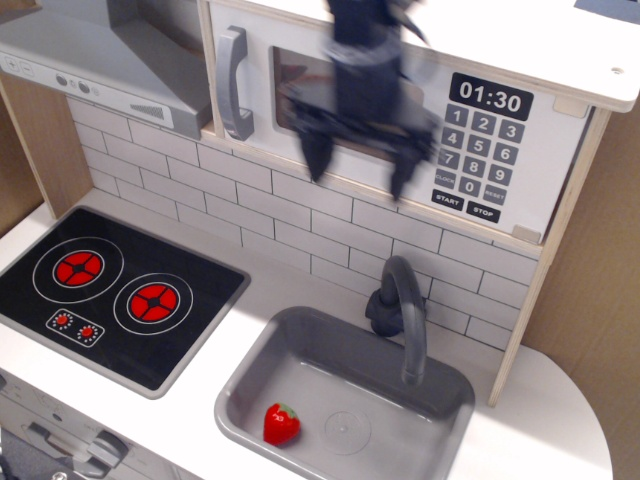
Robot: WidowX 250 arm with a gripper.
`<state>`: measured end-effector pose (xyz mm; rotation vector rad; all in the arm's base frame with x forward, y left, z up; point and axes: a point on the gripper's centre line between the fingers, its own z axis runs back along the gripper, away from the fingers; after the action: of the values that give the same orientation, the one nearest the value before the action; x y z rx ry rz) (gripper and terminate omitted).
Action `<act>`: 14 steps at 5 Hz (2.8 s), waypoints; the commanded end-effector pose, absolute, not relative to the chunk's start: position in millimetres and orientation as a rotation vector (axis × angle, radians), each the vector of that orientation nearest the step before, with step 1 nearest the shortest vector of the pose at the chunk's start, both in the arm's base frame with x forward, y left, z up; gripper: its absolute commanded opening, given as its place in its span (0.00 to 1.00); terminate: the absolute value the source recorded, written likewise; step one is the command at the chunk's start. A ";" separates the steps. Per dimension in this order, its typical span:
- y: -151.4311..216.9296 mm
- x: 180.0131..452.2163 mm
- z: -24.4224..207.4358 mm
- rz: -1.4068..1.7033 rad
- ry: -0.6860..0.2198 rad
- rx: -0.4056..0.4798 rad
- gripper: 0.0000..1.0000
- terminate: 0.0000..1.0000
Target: Open microwave
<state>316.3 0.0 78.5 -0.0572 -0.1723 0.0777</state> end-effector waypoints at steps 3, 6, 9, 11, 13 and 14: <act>112.5 345.6 121.8 0.113 -0.274 0.005 1.00 0.00; 109.3 350.2 109.1 0.036 -0.316 -0.082 0.00 0.00; 101.3 314.0 110.8 -0.011 -0.374 -0.084 0.00 0.00; 87.7 259.9 112.8 -0.119 -0.164 -0.109 1.00 0.00; 141.8 256.0 124.5 0.106 0.020 -0.033 1.00 0.00; 183.1 269.9 139.2 0.245 -0.019 0.043 1.00 0.00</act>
<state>272.5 182.5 117.6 0.0240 0.0216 0.2592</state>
